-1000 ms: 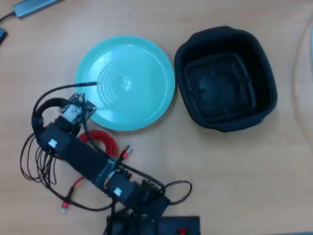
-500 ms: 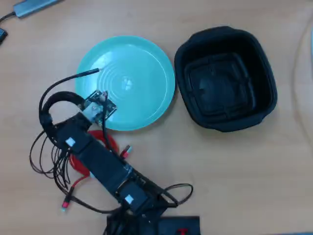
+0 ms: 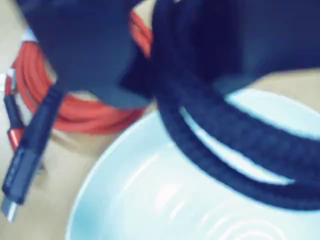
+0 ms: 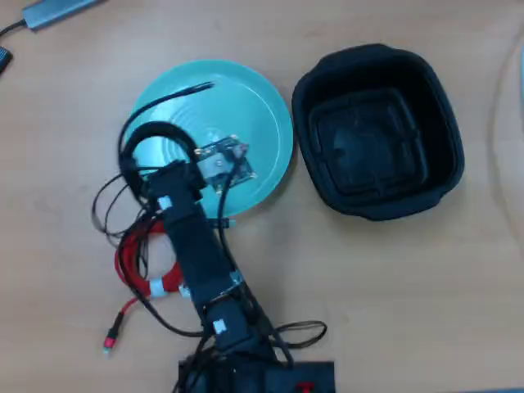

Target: Put a black charging cable in a black bowl and put a red charging cable in a green bowl

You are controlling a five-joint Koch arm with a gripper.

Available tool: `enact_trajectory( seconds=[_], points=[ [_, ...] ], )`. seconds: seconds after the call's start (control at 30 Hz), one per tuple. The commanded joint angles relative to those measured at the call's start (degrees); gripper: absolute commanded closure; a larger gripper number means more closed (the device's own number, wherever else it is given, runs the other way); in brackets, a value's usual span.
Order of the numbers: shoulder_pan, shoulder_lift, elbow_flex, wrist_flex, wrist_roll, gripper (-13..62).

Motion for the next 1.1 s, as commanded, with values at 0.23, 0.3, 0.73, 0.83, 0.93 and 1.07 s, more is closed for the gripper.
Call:
enact_trajectory(
  seconds=[0.23, 0.3, 0.73, 0.83, 0.93, 1.07],
  points=[
    [21.01, 3.87, -29.44, 0.53, -8.61, 56.7],
    [24.35, 3.69, -29.53, 0.26, -10.02, 56.7],
    [45.44, -4.39, -29.79, -12.66, -10.99, 56.7],
    [48.6, -7.29, -29.79, -18.46, -10.9, 56.7],
    [49.92, -9.93, -29.62, -24.61, -10.81, 56.7],
    [50.63, -10.63, -29.79, -30.76, -10.63, 56.7]
  ],
)
